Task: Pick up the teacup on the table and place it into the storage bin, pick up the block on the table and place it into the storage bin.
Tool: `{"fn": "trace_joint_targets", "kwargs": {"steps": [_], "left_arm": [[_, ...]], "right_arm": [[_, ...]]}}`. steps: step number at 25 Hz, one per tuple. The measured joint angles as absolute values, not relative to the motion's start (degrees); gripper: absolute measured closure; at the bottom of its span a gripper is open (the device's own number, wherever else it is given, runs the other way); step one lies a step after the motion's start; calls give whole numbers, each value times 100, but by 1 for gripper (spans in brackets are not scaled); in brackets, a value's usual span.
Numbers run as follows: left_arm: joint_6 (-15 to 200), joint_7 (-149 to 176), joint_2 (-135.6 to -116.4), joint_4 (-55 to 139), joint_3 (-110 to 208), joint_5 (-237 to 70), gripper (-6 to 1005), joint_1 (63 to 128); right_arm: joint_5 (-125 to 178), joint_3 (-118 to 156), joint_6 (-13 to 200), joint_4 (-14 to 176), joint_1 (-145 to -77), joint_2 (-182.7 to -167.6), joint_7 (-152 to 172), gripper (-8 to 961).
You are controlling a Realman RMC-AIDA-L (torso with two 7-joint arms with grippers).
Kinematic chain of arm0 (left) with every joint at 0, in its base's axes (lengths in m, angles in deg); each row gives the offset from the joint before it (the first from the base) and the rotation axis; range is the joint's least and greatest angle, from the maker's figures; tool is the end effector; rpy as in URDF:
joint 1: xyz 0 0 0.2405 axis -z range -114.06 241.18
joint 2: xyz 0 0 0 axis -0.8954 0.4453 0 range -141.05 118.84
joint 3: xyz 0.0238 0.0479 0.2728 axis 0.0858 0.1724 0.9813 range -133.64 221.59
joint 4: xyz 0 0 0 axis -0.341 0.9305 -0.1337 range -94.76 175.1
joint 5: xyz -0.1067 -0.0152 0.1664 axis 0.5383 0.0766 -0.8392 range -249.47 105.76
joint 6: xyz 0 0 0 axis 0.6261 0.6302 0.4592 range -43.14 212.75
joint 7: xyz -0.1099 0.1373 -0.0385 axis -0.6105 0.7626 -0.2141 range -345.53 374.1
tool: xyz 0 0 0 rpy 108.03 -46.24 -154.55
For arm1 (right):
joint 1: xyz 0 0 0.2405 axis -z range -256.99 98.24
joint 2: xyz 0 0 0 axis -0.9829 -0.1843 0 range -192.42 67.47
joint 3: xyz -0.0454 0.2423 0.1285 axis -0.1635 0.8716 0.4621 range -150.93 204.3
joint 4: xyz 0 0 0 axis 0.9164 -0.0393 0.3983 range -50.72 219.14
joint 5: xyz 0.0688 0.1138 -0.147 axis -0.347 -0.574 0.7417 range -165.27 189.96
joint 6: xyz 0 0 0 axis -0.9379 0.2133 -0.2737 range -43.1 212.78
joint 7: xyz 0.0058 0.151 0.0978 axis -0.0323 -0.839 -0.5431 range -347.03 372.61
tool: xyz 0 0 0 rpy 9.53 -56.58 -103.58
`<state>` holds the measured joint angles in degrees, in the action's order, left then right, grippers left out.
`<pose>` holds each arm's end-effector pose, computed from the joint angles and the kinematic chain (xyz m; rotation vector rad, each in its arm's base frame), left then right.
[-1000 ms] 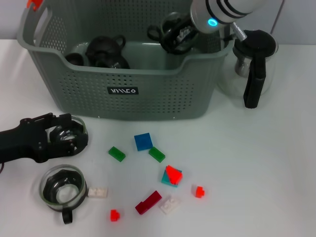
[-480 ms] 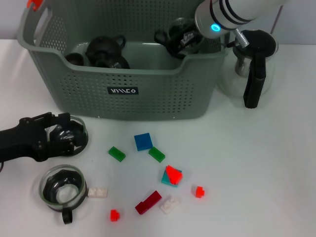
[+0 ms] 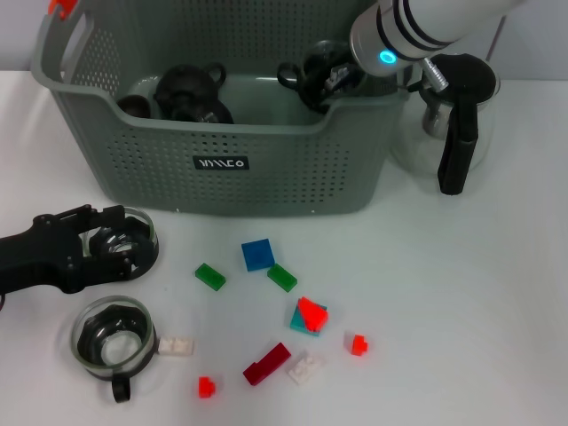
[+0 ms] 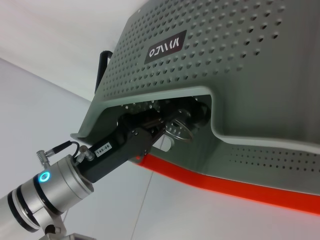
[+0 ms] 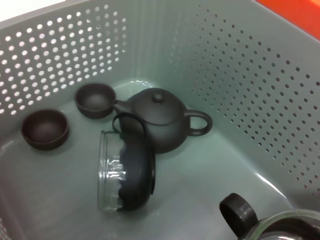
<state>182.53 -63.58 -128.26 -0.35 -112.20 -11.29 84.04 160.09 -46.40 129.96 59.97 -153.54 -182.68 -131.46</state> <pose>-0.3245 0.2929 0.0091 -2.5129 -0.8036 -0.7398 0.0870 0.5026 -0.1183 -2.4766 0.6257 -0.2120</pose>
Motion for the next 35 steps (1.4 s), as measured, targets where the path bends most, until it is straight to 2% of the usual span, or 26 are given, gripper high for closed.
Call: {"fn": "trace_joint_targets", "kwargs": {"steps": [9,14,17,23,27,31,35], "left_arm": [[18255,-6361,-12826,-35,-11220,-1129,126,8413],[18258,-6360,-12826,-35,-11220,-1130,126,8418],[18258,-6360,-12826,-35,-11223,-1130,126,8419],[18256,-6377,-12816,-34,-11276,-1130,126,8413],[18253,-6396,-12798,-34,-11291,-1117,126,8408],[18254,-6409,-12792,-35,-11292,-1103,127,8410],[18250,-6410,-12791,-35,-11291,-1095,127,8425]], "right_arm": [[16009,-4608,13202,5770,-15351,-18250,-13196,836],[16024,-4601,13668,5383,-15318,-18224,-13267,638],[16011,-4564,14329,4478,-15112,-18215,-13276,393],[15583,-4650,16169,1857,-14404,-18261,-13095,303],[15088,-4609,17422,844,-14201,-18217,-12996,301],[14826,-4727,18334,790,-14117,-18259,-12937,300],[14848,-5088,18342,1104,-13989,-18271,-12873,299]]}}
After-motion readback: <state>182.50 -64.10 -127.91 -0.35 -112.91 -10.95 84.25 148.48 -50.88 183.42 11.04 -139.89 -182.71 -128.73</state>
